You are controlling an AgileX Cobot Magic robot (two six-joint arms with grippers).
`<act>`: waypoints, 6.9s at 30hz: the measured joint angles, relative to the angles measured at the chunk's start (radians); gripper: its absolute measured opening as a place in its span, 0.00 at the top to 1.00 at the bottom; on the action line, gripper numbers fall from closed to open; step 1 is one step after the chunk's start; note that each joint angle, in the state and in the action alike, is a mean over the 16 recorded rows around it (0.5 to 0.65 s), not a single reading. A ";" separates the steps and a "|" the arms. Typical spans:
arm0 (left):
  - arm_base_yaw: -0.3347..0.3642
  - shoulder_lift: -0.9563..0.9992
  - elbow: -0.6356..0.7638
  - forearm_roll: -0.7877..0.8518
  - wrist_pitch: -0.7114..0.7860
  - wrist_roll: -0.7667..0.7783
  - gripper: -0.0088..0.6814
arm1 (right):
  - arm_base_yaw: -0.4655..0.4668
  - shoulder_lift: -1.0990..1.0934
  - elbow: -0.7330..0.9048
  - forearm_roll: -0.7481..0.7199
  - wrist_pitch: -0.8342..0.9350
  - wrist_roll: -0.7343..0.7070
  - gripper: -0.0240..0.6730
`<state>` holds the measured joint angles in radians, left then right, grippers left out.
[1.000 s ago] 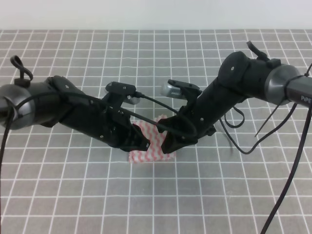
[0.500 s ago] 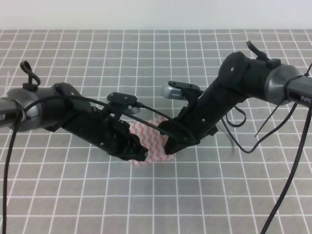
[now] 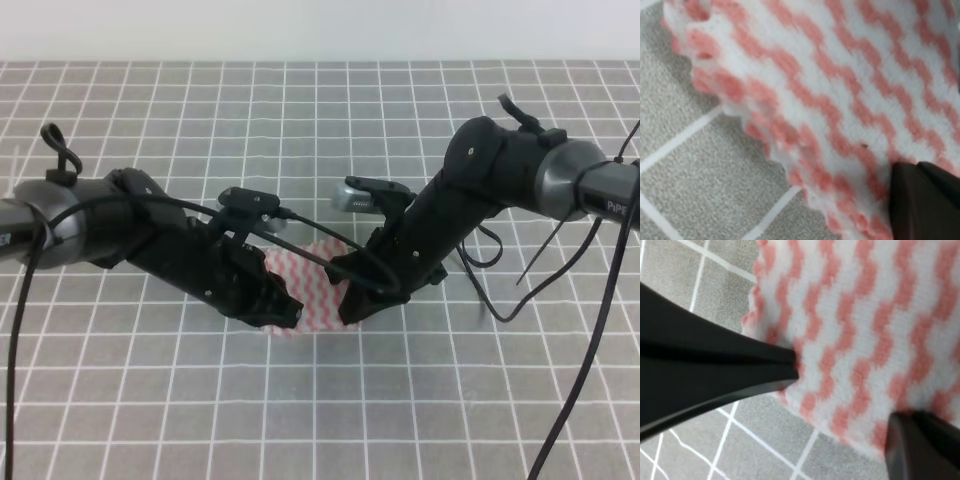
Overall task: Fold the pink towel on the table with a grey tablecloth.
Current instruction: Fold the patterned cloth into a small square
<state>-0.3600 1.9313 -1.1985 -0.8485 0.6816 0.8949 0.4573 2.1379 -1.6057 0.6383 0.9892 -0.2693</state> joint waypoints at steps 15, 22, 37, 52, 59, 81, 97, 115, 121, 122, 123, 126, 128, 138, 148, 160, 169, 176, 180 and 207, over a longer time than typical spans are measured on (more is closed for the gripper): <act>0.000 -0.066 -0.043 -0.007 -0.088 0.000 0.99 | -0.009 -0.031 -0.008 0.036 -0.212 0.018 0.99; 0.000 -0.056 -0.045 -0.007 -0.133 0.000 0.99 | -0.009 0.004 -0.010 0.056 -0.310 0.022 0.99; -0.001 -0.098 -0.016 -0.002 -0.176 0.001 0.99 | -0.009 -0.023 -0.010 0.019 -0.319 0.008 0.99; -0.002 -0.611 0.353 -0.057 -0.489 0.004 0.99 | -0.009 -0.260 0.053 -0.090 -0.220 0.014 0.99; -0.002 -0.900 0.568 -0.095 -0.592 0.003 0.99 | -0.009 -0.466 0.226 -0.120 -0.271 0.029 0.99; -0.002 -1.780 1.027 -0.142 -0.553 0.007 0.99 | -0.010 -1.356 0.976 -0.132 -0.528 0.051 0.99; -0.002 -1.952 1.205 -0.151 -0.652 0.019 0.99 | -0.010 -1.749 1.334 -0.129 -0.803 -0.018 0.99; -0.002 -1.953 1.209 -0.157 -0.664 0.019 0.99 | -0.015 -1.771 1.453 -0.234 -0.821 -0.028 0.99; -0.002 -1.954 1.210 -0.156 -0.666 0.019 0.99 | -0.085 -1.841 1.491 -0.314 -0.886 -0.026 0.99; -0.002 -1.953 1.209 -0.157 -0.665 0.019 0.99 | -0.104 -1.860 1.499 -0.326 -0.896 -0.026 0.99; -0.002 -1.953 1.209 -0.157 -0.665 0.019 0.99 | -0.122 -1.882 1.509 -0.332 -0.905 -0.026 0.99; -0.002 -1.954 1.210 -0.156 -0.666 0.019 0.99 | -0.182 -1.956 1.541 -0.338 -0.926 -0.025 0.99; -0.002 -1.954 1.211 -0.156 -0.667 0.019 0.99 | -0.222 -2.004 1.560 -0.329 -0.929 -0.025 0.99; -0.002 -1.954 1.210 -0.156 -0.666 0.019 0.99 | -0.332 -2.159 1.622 -0.268 -0.902 -0.023 0.99; -0.002 -1.952 1.209 -0.157 -0.665 0.019 0.99 | -0.331 -2.164 1.624 -0.259 -0.860 -0.021 0.99; -0.002 -1.951 1.208 -0.157 -0.664 0.019 0.99 | -0.319 -2.167 1.625 -0.306 -0.721 0.064 0.99; -0.002 -1.952 1.209 -0.157 -0.668 0.019 0.99 | -0.319 -2.167 1.624 -0.311 -0.680 0.105 0.99; -0.002 -1.952 1.209 -0.157 -0.670 0.019 0.99 | -0.319 -2.166 1.626 -0.311 -0.681 0.104 0.99; -0.002 -1.951 1.208 -0.155 -0.672 0.019 0.99 | -0.319 -2.167 1.627 -0.311 -0.681 0.104 0.99; 0.155 -1.950 1.207 0.687 -0.376 -0.726 0.99 | -0.319 -2.165 1.624 -0.308 -0.688 0.105 0.99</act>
<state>-0.2050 -0.0188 0.0086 -0.1616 0.3056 0.1688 0.1381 -0.0268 0.0184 0.3298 0.3016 -0.1643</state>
